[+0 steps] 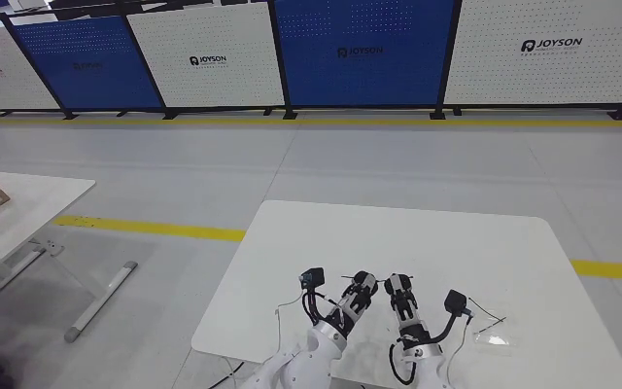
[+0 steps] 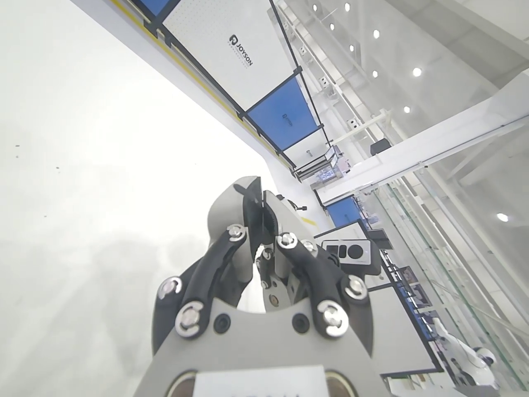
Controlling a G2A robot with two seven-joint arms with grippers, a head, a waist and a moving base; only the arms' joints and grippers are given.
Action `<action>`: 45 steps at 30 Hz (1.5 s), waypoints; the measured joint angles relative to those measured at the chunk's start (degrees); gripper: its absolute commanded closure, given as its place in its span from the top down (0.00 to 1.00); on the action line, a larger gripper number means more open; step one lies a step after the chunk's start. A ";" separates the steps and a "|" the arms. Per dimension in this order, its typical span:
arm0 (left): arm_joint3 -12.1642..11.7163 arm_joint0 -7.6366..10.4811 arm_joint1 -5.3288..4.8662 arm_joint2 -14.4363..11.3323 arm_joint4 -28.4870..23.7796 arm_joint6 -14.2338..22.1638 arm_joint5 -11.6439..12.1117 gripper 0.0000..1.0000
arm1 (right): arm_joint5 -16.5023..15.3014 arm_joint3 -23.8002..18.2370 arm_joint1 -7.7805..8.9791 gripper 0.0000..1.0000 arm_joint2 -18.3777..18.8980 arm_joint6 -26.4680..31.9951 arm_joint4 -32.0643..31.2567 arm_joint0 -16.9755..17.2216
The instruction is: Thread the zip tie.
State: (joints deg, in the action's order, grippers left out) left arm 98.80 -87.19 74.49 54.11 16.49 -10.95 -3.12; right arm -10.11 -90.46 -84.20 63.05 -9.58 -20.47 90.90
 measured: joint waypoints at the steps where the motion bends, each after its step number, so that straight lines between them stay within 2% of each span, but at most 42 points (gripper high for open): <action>1: 0.16 -0.08 0.01 0.08 0.15 -0.11 0.00 1.00 | 0.00 -0.07 0.01 0.00 0.07 -0.05 0.01 0.05; 3: 0.38 -0.20 0.01 0.18 0.45 -0.29 0.00 0.99 | 0.09 -0.16 0.02 0.00 0.15 -0.19 -0.03 0.11; 4: 0.50 -0.27 0.02 0.22 0.60 -0.38 -0.03 0.95 | 0.18 -0.21 0.03 0.00 0.20 -0.30 -0.10 0.13; 5: 0.57 -0.31 0.03 0.25 0.69 -0.40 -0.05 0.81 | 0.25 -0.25 0.03 0.00 0.23 -0.38 -0.15 0.15; 6: 0.61 -0.35 0.04 0.27 0.76 -0.40 -0.06 0.75 | 0.30 -0.28 0.03 0.00 0.26 -0.45 -0.19 0.16; 7: 0.63 -0.37 0.05 0.30 0.85 -0.32 -0.07 0.53 | 0.37 -0.32 0.04 0.00 0.29 -0.56 -0.26 0.18; 9: 0.57 -0.34 0.07 0.33 1.02 -0.15 -0.12 0.40 | 0.47 -0.37 0.04 0.00 0.33 -0.75 -0.41 0.21; 11: 0.50 -0.26 0.10 0.34 1.25 0.00 -0.26 0.33 | 0.58 -0.41 0.04 0.00 0.36 -0.90 -0.53 0.23; 13: 0.50 -0.21 0.15 0.38 1.35 0.04 -0.38 0.16 | 0.59 -0.41 0.05 0.00 0.39 -0.90 -0.54 0.24; 14: 0.52 -0.19 0.17 0.39 1.39 0.04 -0.42 0.11 | 0.59 -0.41 0.05 0.00 0.40 -0.88 -0.53 0.24; 15: 0.54 -0.16 0.19 0.39 1.43 0.06 -0.47 0.00 | 0.56 -0.41 0.05 0.00 0.41 -0.87 -0.51 0.24; 35: 0.22 0.17 0.61 0.10 2.57 0.49 -0.65 0.00 | -0.25 -0.67 0.18 0.00 0.51 -1.14 -1.91 0.57; 41: 0.10 -0.01 0.56 0.08 2.71 1.88 1.53 0.00 | -0.01 -0.41 0.18 0.00 -0.03 -0.47 -2.79 0.33; 45: 0.26 -0.34 0.50 0.35 2.94 2.01 2.03 0.00 | -0.08 -0.24 0.18 0.00 -0.10 0.34 -2.18 0.05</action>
State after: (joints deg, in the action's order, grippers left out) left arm 99.06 -87.53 74.99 54.45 19.44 -8.94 -1.09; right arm -10.19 -90.70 -84.02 62.95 -9.24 -22.65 90.95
